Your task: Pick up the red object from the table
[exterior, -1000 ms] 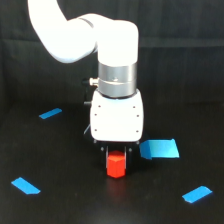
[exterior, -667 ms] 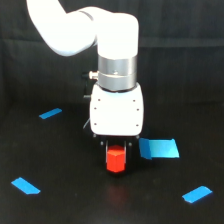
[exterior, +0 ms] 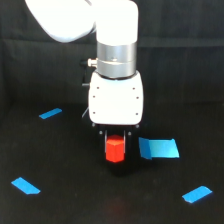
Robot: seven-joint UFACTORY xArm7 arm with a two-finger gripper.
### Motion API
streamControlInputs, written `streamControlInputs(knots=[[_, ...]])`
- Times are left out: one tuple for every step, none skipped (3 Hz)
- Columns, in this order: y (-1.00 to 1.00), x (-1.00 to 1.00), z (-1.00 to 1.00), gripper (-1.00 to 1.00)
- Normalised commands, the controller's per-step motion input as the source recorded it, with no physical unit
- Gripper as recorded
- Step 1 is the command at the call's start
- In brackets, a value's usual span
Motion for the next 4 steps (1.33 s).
streamControlInputs(knots=[[-0.08,0.04,0.96,-0.99],[0.01,-0.05,0.96,-0.93],[0.09,-0.06,0.98,-0.98],[0.16,-0.03,0.86,-0.98]])
